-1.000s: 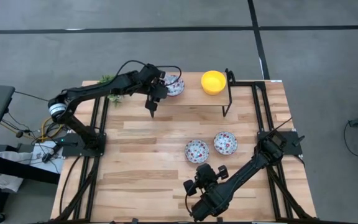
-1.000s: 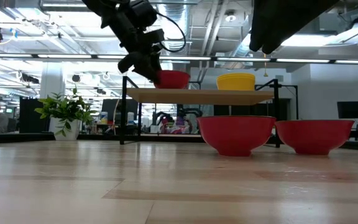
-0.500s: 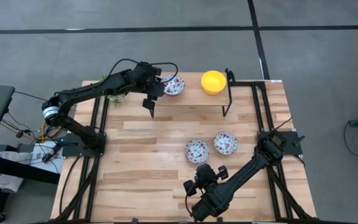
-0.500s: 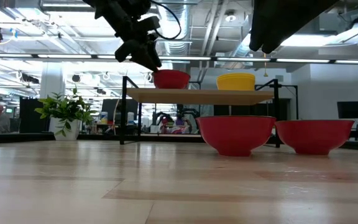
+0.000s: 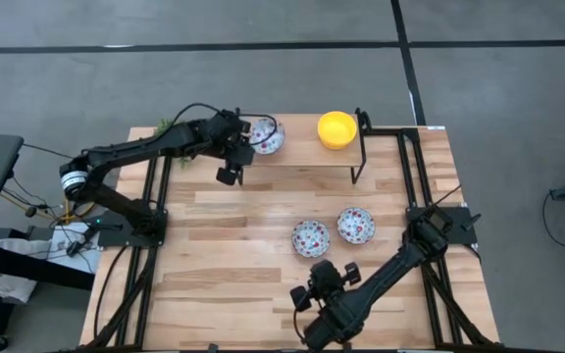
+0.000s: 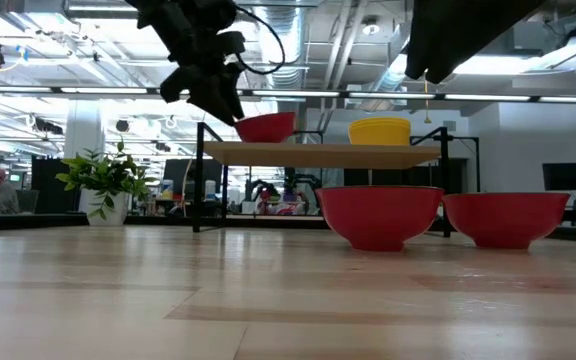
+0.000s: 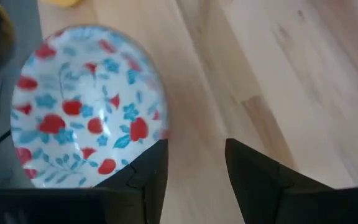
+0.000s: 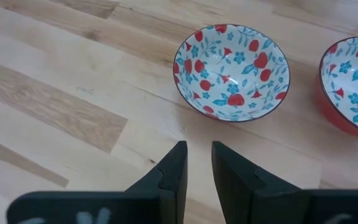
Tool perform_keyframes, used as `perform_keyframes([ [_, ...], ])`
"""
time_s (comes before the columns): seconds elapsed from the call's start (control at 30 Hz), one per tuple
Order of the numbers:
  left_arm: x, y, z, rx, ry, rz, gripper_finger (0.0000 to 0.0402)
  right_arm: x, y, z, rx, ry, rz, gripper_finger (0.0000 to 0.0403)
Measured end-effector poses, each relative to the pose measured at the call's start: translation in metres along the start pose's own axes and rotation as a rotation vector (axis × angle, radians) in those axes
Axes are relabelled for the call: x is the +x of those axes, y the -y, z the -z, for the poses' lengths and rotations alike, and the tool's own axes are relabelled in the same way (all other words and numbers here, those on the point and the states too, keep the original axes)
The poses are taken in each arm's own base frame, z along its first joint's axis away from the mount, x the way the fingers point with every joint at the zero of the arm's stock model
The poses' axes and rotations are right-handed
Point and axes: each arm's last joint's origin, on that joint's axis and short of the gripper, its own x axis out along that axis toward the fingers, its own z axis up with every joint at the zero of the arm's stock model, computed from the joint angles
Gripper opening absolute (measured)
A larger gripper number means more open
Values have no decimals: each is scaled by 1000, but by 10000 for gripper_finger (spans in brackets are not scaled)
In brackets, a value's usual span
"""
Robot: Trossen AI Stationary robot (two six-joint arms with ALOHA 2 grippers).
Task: Pick & Place Mini bowls
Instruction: Stack the left patterned bowl on top of the patterned bowl on the shelf
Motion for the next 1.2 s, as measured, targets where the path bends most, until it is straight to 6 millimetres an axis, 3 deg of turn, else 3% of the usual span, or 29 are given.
perform_keyframes([
  [0.47,-29,5,-3,-31,36,-84,159,-3,2,4,-14,1,-2,63],
  [0.73,-51,18,-19,-140,150,-67,159,-6,1,2,-84,-68,6,63],
  [1.0,-83,49,-30,-284,336,57,159,-18,-1,-22,-280,-76,-33,63],
  [1.2,-102,91,-25,-390,420,196,159,-46,16,-66,-355,-66,-127,63],
])
